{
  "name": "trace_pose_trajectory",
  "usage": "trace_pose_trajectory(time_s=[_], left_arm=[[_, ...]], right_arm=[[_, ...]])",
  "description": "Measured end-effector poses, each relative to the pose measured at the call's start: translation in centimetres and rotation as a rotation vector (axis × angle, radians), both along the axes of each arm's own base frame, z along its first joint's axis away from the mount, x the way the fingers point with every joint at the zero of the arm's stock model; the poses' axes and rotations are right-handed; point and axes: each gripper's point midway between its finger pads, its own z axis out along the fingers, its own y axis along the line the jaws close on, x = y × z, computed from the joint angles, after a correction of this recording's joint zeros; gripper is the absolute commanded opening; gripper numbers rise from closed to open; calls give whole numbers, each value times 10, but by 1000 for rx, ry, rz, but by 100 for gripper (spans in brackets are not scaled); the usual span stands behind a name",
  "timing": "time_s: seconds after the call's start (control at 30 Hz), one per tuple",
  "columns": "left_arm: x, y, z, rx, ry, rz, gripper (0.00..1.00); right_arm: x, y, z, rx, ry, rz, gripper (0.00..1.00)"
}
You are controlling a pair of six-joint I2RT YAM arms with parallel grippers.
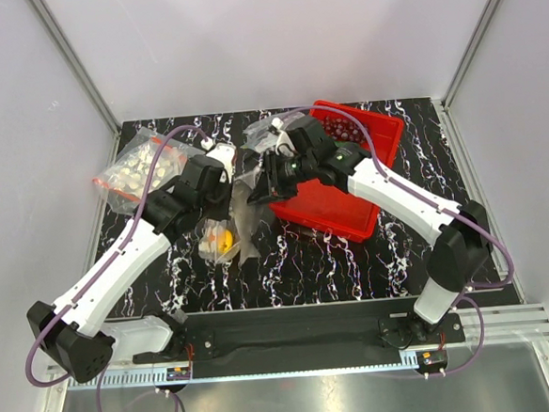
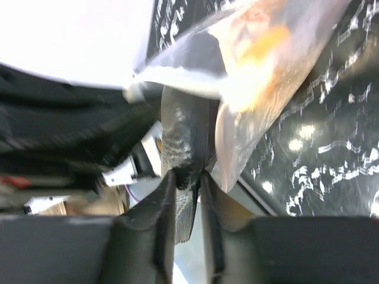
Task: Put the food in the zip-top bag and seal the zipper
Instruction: Place the fake fish in the zipper food storage bag.
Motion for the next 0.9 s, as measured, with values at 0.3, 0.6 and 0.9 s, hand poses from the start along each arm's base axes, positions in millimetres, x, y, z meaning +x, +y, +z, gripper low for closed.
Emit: trace_pose_trajectory(time_s=[0.3, 0.6, 0.9], left_arm=[[-2, -8, 1, -29, 9, -41, 0], [0, -4, 1, -38, 15, -27, 0], [2, -1, 1, -42, 18, -16, 0]], right_arm=[[19, 4, 6, -15, -56, -46, 70], [-1, -36, -6, -114, -101, -92, 65], [-37, -63, -24, -161, -147, -97, 73]])
